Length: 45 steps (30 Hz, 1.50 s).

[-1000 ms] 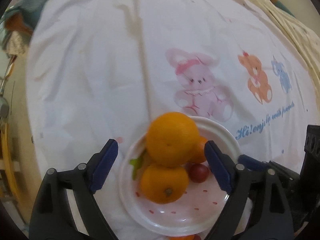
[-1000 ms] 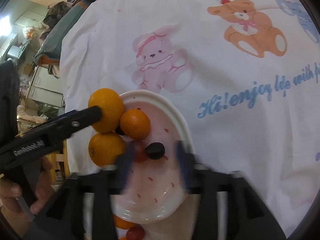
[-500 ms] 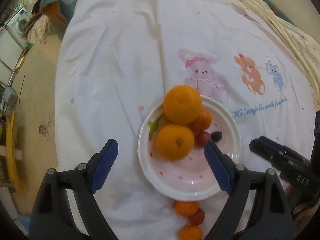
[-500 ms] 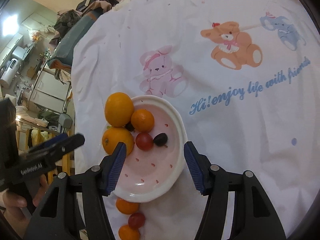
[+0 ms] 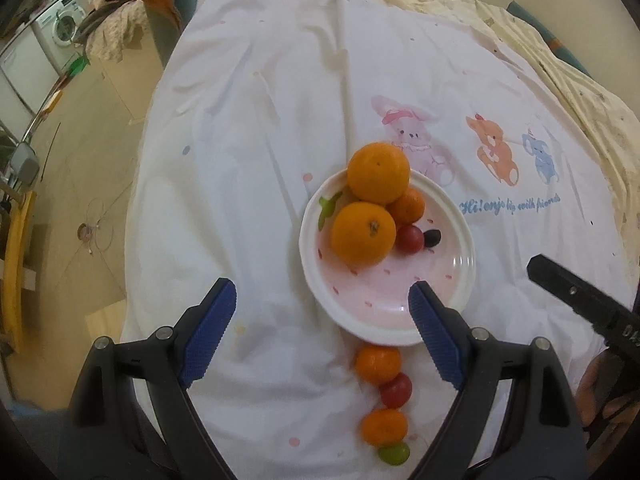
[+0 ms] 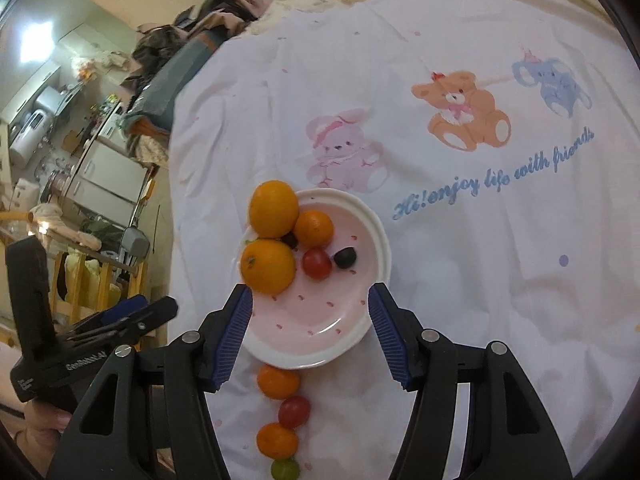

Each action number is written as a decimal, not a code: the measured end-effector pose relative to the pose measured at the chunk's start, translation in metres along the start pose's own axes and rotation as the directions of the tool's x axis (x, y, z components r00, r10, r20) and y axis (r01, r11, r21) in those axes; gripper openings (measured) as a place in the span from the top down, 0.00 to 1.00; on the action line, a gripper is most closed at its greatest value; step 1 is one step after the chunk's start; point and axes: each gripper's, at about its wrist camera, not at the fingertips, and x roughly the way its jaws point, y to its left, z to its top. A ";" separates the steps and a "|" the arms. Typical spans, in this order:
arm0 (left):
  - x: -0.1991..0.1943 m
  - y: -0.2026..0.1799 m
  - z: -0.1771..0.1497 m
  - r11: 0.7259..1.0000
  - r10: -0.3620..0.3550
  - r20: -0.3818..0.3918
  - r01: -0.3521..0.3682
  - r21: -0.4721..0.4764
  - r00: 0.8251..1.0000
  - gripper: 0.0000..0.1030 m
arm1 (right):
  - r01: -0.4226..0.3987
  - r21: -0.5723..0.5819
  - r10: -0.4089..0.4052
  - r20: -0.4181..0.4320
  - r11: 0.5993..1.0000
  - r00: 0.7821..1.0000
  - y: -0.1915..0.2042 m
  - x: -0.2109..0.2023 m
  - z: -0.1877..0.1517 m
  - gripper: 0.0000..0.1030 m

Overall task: Organize fruits
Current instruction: 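Withdraw both open tools from the plate toward the remaining fruit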

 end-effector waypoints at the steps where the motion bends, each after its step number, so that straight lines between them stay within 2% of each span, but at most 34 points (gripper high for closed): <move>1: -0.002 0.001 -0.003 1.000 0.000 0.004 0.000 0.002 1.000 0.17 | 0.001 -0.008 -0.001 0.011 1.000 1.000 0.003 -0.004 -0.003 0.32; 4: -0.009 0.002 -0.016 1.000 0.002 0.029 -0.003 0.014 1.000 0.17 | 0.007 -0.023 -0.007 0.032 1.000 0.999 0.009 -0.012 -0.013 0.24; 12: -0.017 0.007 -0.046 1.000 -0.001 0.058 0.000 0.008 0.998 0.17 | 0.005 -0.024 -0.004 0.026 1.000 1.000 0.014 -0.020 -0.038 0.17; 17: -0.014 0.008 -0.059 0.999 -0.028 0.060 0.029 -0.016 0.998 0.17 | 0.007 0.004 -0.007 0.000 1.000 1.000 0.011 -0.017 -0.053 0.16; 21: -0.015 0.006 -0.062 1.000 -0.008 0.092 0.009 -0.006 0.996 0.17 | 0.009 0.024 -0.009 -0.024 1.000 1.000 0.008 -0.012 -0.062 0.16; 26: -0.011 0.007 -0.063 1.000 -0.003 0.082 0.004 -0.014 0.997 0.17 | 0.015 0.046 -0.013 -0.036 0.999 0.999 0.003 -0.005 -0.068 0.16; 29: -0.005 0.009 -0.062 1.000 0.013 0.064 -0.011 -0.028 0.998 0.17 | 0.044 0.046 -0.042 -0.036 0.998 0.998 -0.001 -0.001 -0.070 0.16; 32: 0.004 0.012 -0.062 0.999 -0.007 0.019 0.008 -0.051 1.000 0.17 | 0.056 0.115 -0.049 -0.062 0.992 0.997 -0.018 0.007 -0.071 0.16; 37: 0.027 0.009 -0.068 0.996 -0.038 -0.083 0.031 -0.086 0.996 0.17 | 0.039 0.217 -0.024 -0.071 0.975 0.997 -0.038 0.007 -0.070 0.16; 41: 0.047 -0.010 -0.070 0.997 -0.049 -0.141 0.040 -0.067 0.989 0.18 | 0.023 0.256 -0.007 -0.065 0.966 0.998 -0.047 0.004 -0.069 0.16; 44: 0.062 -0.019 -0.071 0.994 -0.068 -0.179 0.052 -0.094 0.982 0.25 | 0.010 0.271 0.008 -0.063 0.963 0.998 -0.049 0.003 -0.069 0.16; 45: 0.066 -0.020 -0.072 0.993 -0.078 -0.190 0.058 -0.106 0.979 0.31 | 0.005 0.276 0.012 -0.062 0.961 0.998 -0.051 0.002 -0.069 0.16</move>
